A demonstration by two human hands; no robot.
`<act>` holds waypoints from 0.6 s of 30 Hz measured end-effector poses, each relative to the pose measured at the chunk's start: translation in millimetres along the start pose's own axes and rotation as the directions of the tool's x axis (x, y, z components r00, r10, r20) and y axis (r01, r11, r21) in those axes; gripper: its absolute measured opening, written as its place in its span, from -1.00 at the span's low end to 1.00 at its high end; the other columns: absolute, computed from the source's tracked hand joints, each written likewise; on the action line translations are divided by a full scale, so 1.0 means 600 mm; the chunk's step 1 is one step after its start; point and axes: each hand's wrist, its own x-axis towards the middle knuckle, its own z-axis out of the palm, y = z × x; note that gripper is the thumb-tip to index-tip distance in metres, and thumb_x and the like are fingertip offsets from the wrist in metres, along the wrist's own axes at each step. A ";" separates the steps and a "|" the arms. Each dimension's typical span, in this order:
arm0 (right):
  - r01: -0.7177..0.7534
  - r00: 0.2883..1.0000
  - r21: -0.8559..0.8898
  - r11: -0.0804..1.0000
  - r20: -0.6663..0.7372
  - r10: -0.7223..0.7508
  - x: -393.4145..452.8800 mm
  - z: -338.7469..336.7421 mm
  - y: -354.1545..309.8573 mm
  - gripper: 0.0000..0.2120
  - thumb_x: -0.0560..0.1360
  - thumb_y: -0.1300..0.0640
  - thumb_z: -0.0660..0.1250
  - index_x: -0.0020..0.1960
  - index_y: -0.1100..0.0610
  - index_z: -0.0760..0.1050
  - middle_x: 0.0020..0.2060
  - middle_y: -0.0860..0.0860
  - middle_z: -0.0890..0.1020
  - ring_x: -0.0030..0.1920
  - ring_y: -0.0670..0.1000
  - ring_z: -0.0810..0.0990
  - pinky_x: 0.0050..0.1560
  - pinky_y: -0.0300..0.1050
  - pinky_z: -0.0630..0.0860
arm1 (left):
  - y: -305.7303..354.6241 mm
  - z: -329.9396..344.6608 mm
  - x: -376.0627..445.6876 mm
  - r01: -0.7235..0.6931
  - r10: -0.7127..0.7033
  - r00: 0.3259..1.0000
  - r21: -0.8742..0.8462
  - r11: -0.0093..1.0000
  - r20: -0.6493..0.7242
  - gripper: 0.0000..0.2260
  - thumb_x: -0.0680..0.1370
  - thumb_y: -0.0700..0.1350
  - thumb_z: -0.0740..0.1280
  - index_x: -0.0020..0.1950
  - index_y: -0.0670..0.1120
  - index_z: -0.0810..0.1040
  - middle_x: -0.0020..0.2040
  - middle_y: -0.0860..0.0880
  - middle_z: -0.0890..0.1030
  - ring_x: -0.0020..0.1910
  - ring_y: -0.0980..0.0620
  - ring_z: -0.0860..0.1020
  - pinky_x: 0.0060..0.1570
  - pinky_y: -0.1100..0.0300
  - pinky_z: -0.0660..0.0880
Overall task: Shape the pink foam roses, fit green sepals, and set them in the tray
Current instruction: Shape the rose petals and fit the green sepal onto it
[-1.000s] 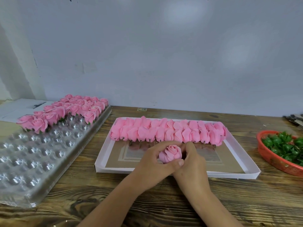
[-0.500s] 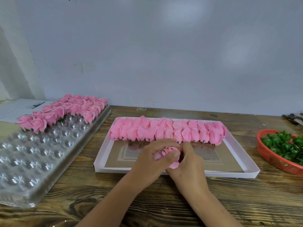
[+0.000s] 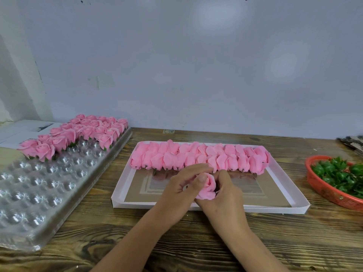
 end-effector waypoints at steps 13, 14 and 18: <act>-0.090 0.986 0.197 0.976 -0.122 0.115 0.010 -0.004 -0.002 -0.72 0.30 -0.07 0.55 -0.15 -0.03 0.48 -0.30 -0.09 0.63 -0.34 -0.09 0.57 -0.37 -0.27 0.47 | -0.020 -0.008 -0.001 0.097 -0.097 0.995 -0.124 0.987 0.003 -0.64 0.59 0.18 0.26 0.39 0.36 0.42 0.26 0.39 0.52 0.32 0.34 0.46 0.26 0.28 0.49; -0.100 0.984 0.207 0.973 -0.123 0.127 0.012 -0.005 -0.001 -0.73 0.30 -0.05 0.55 -0.14 -0.04 0.49 -0.28 -0.10 0.64 -0.32 -0.10 0.58 -0.37 -0.29 0.48 | -0.020 -0.008 0.000 0.105 -0.105 0.994 -0.145 0.984 0.012 -0.63 0.57 0.17 0.30 0.38 0.35 0.43 0.24 0.36 0.55 0.30 0.31 0.49 0.24 0.29 0.50; -0.114 0.987 0.242 0.963 -0.082 0.137 0.011 -0.006 0.004 -0.73 0.33 0.09 0.57 -0.07 -0.07 0.53 -0.21 -0.19 0.66 -0.25 -0.16 0.59 -0.29 -0.35 0.50 | -0.019 -0.004 0.004 0.122 -0.112 0.990 -0.115 0.986 0.085 -0.55 0.48 0.07 0.45 0.33 0.36 0.48 0.29 0.21 0.59 0.32 0.20 0.52 0.26 0.20 0.50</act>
